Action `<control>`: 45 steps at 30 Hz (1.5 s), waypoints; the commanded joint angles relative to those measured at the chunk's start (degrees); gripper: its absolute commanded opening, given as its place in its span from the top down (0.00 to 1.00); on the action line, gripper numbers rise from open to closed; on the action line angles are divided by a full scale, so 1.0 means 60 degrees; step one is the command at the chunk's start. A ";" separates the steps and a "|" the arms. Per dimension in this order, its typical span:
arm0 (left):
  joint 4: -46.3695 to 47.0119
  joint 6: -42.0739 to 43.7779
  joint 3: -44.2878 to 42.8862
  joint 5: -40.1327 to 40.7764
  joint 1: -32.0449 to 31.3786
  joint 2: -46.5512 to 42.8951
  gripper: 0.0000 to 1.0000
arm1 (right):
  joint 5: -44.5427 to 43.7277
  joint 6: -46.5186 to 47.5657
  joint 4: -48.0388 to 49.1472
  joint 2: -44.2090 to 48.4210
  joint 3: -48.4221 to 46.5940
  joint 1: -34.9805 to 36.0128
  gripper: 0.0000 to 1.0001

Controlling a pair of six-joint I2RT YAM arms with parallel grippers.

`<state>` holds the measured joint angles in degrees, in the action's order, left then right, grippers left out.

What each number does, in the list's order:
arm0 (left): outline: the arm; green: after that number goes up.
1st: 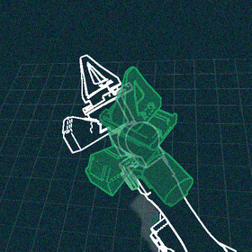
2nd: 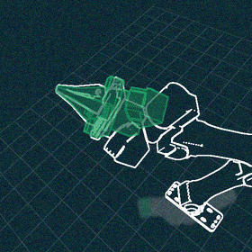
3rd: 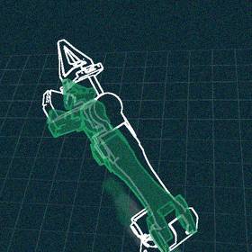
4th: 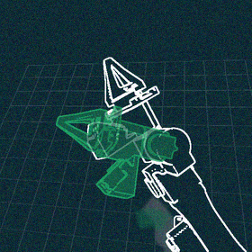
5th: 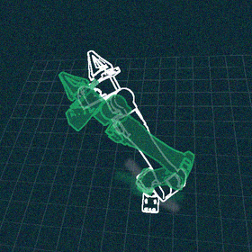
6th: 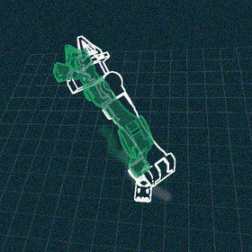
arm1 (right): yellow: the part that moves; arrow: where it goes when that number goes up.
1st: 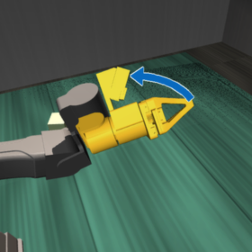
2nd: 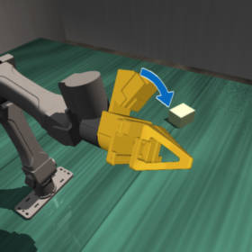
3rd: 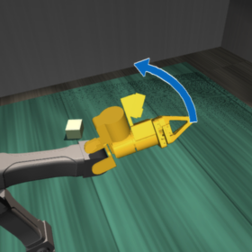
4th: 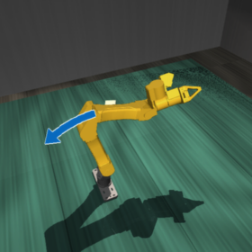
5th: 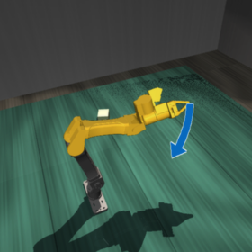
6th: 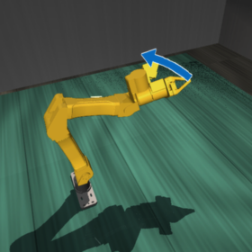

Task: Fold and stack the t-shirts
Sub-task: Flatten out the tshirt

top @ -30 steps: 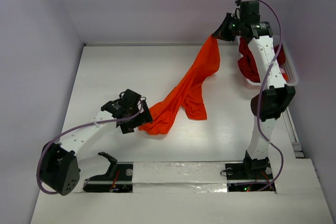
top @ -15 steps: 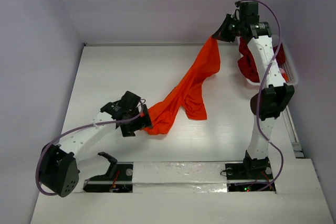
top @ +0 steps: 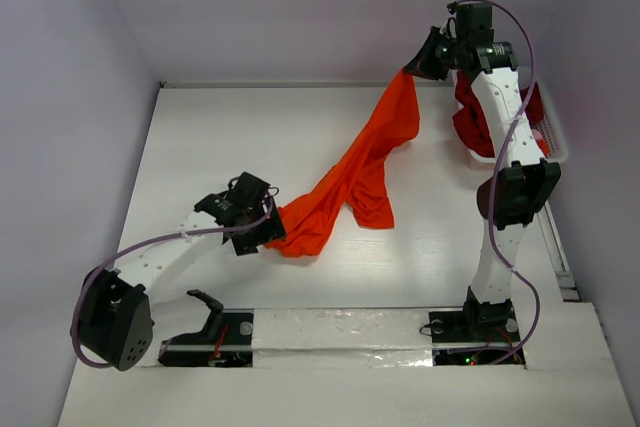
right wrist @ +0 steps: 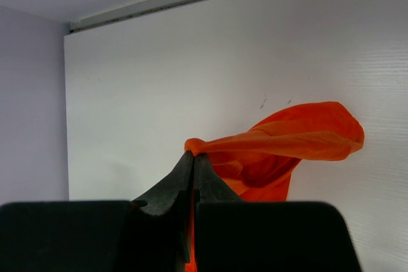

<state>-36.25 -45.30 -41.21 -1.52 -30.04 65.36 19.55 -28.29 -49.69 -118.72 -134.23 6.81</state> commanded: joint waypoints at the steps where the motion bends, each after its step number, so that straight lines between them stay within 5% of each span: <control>1: 0.0387 0.0079 0.0174 0.0165 -0.0032 0.0239 0.33 | 0.0213 0.0013 0.0298 0.0245 -0.0362 -0.0065 1.00; 13: 0.0622 -0.0155 0.0160 0.0458 -0.0032 0.0546 0.39 | 0.0286 0.0013 0.0299 0.0186 -0.0362 -0.0153 1.00; 23: 0.0417 -0.0214 0.0013 0.0502 -0.0032 0.0517 0.57 | 0.0316 -0.0016 0.0313 0.0099 -0.0391 -0.0153 1.00; 30: 0.0139 -0.0331 0.0057 0.0429 -0.0032 0.0195 0.59 | 0.0404 -0.0060 0.0328 -0.0019 -0.0465 -0.0153 1.00; 38: 0.0153 -0.0346 0.0116 0.0370 -0.0032 0.0268 0.77 | 0.0433 -0.0074 0.0313 -0.0121 -0.0538 -0.0153 1.00; 45: 0.0094 -0.0346 -0.0002 0.0429 -0.0032 0.0312 0.79 | 0.0448 -0.0089 0.0313 -0.0136 -0.0538 -0.0153 1.00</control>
<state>-34.15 -47.05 -39.77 0.49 -30.04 67.75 21.08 -28.60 -49.67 -119.63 -134.54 6.33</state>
